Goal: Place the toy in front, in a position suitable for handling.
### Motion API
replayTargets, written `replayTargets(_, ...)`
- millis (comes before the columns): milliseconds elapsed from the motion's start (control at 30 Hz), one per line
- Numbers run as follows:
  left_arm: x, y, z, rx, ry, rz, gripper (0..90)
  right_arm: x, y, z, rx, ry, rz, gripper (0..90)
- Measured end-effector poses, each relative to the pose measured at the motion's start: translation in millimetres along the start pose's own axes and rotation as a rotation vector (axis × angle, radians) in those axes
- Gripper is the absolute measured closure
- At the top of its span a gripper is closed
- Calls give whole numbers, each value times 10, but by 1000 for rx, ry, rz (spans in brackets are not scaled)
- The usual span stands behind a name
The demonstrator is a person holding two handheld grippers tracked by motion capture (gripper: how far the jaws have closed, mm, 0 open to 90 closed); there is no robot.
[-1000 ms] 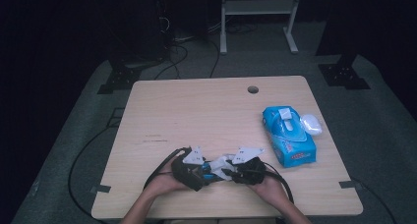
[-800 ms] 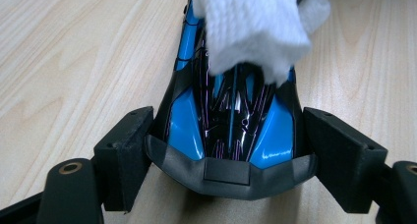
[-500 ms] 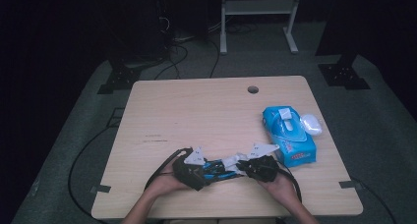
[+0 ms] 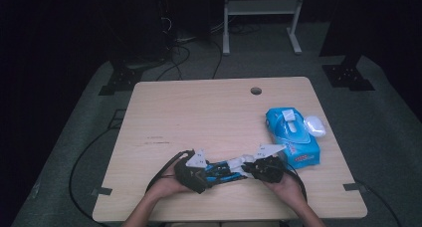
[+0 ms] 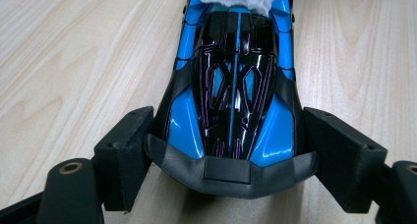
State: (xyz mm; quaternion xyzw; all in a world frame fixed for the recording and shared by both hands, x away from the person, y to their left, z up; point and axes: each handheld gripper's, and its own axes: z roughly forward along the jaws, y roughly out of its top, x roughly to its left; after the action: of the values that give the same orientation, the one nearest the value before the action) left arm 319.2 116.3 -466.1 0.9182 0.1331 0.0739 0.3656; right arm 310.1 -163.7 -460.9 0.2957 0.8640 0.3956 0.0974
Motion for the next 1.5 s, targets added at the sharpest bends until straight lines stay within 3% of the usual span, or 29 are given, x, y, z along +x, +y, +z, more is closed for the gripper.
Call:
replayTargets(67,-4,0,2,2,3,4,223,44,15,11,-4,-5,-8,829)
replayTargets(167,-5,2,7,1,3,1,223,143,73,56,-42,76,-2,828)
replayTargets(267,-4,-6,-1,4,-1,3,224,263,114,104,-33,70,-77,827)
replayTargets(333,-5,-7,2,0,3,10,224,213,104,87,-27,78,-53,829)
replayTargets(500,-5,-4,7,0,2,10,225,42,17,3,-5,12,-7,831)
replayTargets(567,-14,0,16,1,8,11,223,44,12,-2,-15,26,22,832)
replayTargets(633,-11,2,21,0,8,13,222,96,43,24,-50,96,31,832)
replayTargets(733,-14,0,16,2,10,9,223,176,103,95,-35,89,-31,831)
replayTargets(800,-17,-4,19,-2,12,10,222,117,96,90,-32,102,-12,831)
replayTargets(900,-11,-1,26,-6,8,8,222,9,42,37,-13,45,3,832)
replayTargets(1000,-13,1,28,-4,10,13,222,-54,-4,-3,2,22,31,833)
replayTargets(1067,-17,1,26,1,15,16,222,-5,15,3,2,14,12,833)
replayTargets(1200,-25,4,33,1,20,14,220,184,114,69,-13,74,-49,832)
replayTargets(1267,-22,1,30,4,19,14,218,226,143,92,-3,62,-75,828)
replayTargets(1400,-24,4,39,-1,19,16,219,204,146,51,-5,75,-74,682)
replayTargets(1500,-25,2,40,0,17,12,219,235,173,10,-37,71,-85,590)
